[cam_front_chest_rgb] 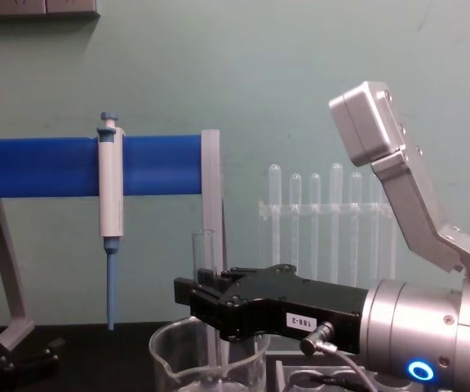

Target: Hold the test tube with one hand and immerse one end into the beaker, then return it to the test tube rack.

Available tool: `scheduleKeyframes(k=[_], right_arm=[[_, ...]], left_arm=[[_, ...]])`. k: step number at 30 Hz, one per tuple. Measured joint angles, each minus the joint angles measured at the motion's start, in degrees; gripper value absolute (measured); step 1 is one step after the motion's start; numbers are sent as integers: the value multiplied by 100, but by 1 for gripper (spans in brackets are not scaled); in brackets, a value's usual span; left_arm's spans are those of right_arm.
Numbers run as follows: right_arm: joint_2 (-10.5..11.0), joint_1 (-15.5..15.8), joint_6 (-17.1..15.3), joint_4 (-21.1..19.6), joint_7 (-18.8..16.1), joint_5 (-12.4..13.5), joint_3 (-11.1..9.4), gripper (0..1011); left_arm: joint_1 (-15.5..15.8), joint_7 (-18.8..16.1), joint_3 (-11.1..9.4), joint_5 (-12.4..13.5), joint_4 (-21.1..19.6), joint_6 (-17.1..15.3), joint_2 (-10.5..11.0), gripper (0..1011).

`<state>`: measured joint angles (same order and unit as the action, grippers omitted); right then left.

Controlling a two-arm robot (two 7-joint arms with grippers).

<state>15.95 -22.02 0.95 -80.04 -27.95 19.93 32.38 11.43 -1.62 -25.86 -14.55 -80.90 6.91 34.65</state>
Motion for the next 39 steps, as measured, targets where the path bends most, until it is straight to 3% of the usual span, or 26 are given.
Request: scheduleKeyframes(k=[39], right_arm=[[0,0,0,0,0,0,0,228]], left_arm=[[0,0,0,0,0,0,0,1000]])
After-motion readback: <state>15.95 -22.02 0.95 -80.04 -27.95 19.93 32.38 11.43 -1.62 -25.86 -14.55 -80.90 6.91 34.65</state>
